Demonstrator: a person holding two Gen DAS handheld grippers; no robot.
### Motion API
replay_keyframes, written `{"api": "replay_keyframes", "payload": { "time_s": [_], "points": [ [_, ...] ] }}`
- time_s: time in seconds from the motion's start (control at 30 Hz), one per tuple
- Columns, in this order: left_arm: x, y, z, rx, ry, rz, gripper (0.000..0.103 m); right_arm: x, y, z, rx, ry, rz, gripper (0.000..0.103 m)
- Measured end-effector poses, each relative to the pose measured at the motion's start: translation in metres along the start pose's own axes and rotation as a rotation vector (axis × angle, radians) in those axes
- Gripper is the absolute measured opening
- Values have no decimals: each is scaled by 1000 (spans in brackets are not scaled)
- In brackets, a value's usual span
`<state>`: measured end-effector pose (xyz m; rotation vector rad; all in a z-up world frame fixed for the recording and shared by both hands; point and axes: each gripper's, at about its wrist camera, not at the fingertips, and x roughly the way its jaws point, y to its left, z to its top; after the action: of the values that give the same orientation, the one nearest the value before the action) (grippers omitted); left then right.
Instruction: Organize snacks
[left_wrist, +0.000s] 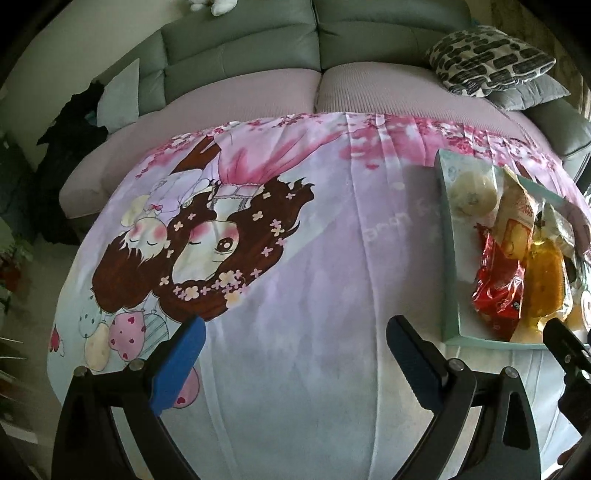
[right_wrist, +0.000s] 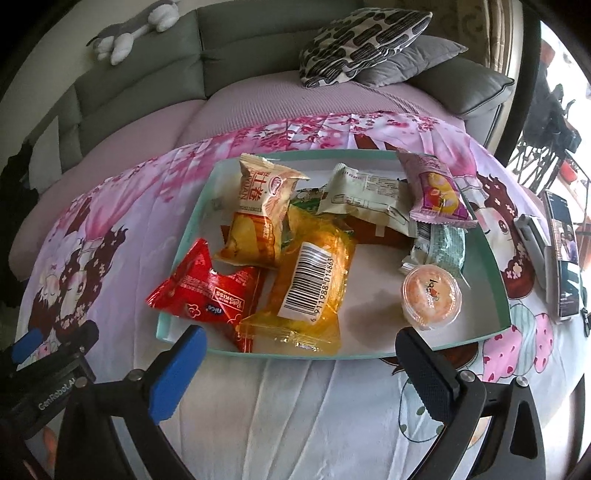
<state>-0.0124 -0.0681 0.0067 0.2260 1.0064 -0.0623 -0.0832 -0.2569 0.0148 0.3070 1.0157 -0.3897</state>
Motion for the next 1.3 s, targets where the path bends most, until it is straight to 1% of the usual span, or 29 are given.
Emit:
{"api": "replay_keyframes", "payload": {
  "time_s": [0.1, 0.23, 0.53, 1.3],
  "points": [
    [3, 1, 0, 1, 17, -8, 98, -1, 1, 1, -5, -6, -2, 103],
    [4, 1, 1, -1, 19, -8, 98, -3, -1, 2, -2, -17, -3, 103],
    [6, 5, 3, -8, 35, -22, 98, 2, -5, 3, 17, -7, 8, 103],
    [8, 5, 3, -17, 44, -37, 98, 6, -9, 2, 35, 6, 2, 103]
  ]
}}
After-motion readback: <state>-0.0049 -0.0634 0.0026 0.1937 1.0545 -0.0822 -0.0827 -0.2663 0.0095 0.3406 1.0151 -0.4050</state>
